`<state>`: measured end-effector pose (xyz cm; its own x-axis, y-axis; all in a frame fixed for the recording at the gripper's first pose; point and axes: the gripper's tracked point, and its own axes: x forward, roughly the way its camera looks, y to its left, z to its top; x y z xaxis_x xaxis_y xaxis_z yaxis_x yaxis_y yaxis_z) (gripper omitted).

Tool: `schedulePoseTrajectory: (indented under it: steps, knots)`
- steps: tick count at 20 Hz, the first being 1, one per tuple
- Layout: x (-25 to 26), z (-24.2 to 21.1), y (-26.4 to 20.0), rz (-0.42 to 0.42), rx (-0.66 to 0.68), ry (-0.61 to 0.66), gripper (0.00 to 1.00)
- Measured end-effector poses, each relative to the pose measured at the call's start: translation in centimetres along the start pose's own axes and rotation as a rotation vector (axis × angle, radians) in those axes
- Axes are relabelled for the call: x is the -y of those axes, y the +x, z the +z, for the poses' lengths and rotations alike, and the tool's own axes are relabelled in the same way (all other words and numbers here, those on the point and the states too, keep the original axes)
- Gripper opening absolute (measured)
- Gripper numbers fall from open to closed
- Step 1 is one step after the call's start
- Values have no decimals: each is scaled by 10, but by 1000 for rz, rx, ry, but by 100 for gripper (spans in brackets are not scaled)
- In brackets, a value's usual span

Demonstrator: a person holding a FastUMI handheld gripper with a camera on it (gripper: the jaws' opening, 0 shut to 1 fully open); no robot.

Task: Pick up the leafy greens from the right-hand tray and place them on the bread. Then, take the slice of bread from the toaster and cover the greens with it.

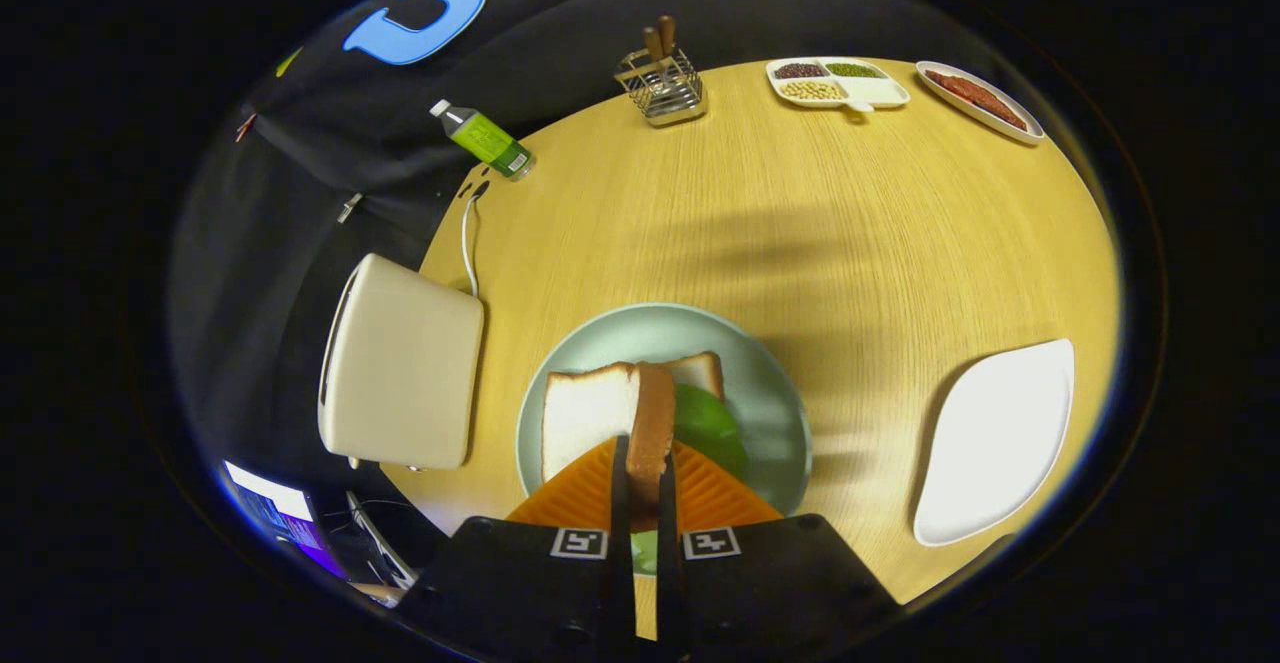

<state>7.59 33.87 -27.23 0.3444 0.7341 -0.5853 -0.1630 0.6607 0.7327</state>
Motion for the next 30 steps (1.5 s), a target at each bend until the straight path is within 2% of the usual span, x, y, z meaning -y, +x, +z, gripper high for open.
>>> schedulePoseTrajectory:
  steps: [6, 12, 13, 14, 15, 17, 22, 25, 30]
  knots:
    - [-3, 5, -6, 17, 16, 30, 13]
    - [23, 1, 2, -74, 7, -21, 15]
    - [28, 1, 3, -97, 11, -33, 24]
    - [34, 1, 2, -129, 18, -50, 28]
    - [41, 1, 2, -158, 22, -70, 41]
    - [44, -2, 2, -177, 28, -93, 53]
    - [38, 2, -6, -175, 53, -92, 64]
    - [23, 15, -19, -117, 129, -96, 85]
    - [19, 44, -59, -119, 271, -109, 99]
